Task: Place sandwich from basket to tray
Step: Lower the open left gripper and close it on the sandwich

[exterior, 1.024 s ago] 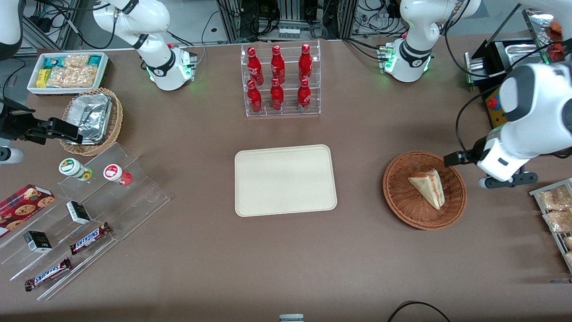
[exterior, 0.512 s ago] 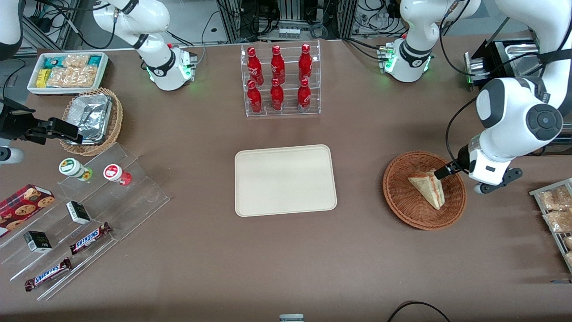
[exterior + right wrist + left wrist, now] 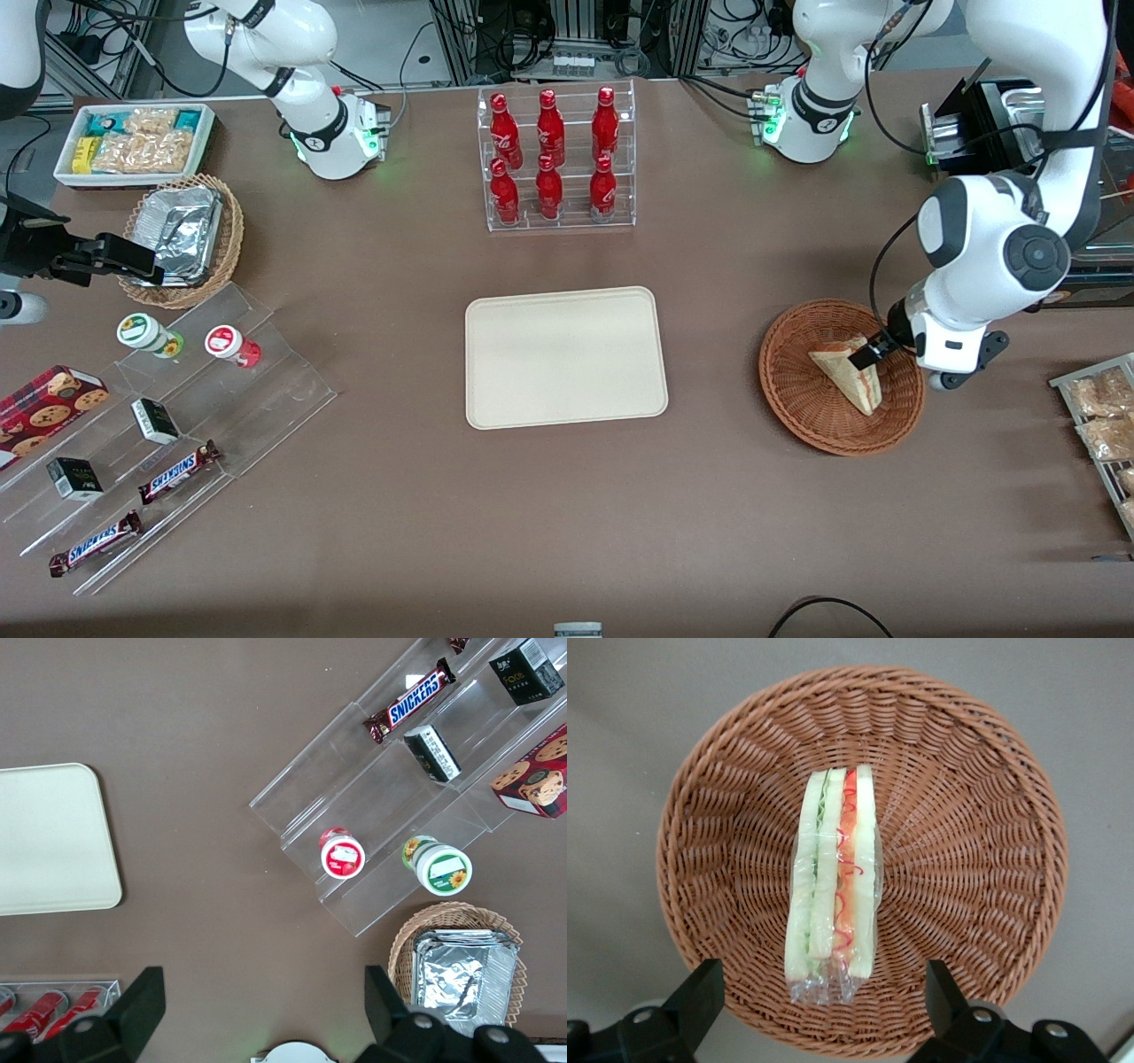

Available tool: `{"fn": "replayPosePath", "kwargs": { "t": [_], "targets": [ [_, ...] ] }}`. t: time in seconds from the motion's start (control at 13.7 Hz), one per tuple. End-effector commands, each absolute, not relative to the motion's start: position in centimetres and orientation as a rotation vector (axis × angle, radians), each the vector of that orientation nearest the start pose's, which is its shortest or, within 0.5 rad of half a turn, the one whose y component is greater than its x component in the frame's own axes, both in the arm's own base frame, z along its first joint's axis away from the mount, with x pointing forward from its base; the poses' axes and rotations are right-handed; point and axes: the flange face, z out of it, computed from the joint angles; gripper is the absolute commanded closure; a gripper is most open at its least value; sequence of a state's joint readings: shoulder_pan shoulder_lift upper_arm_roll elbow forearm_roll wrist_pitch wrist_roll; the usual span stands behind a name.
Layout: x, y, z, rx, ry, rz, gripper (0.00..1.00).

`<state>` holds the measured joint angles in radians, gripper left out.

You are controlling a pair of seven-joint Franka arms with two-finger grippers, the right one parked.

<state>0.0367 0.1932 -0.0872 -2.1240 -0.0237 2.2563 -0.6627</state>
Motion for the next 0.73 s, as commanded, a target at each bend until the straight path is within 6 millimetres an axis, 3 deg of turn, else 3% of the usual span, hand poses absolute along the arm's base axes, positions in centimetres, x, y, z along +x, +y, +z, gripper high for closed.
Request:
{"fn": "replayPosePath", "kwargs": {
  "t": [0.0,0.59,0.66],
  "targets": [
    [56.3,-3.3,30.0,-2.990,-1.046,0.090,0.00],
    [55.7,-3.4,24.6,-2.965,-1.085,0.144,0.00],
    [55.5,-3.4,24.7,-2.957,-1.100,0.149,0.22]
  ]
}}
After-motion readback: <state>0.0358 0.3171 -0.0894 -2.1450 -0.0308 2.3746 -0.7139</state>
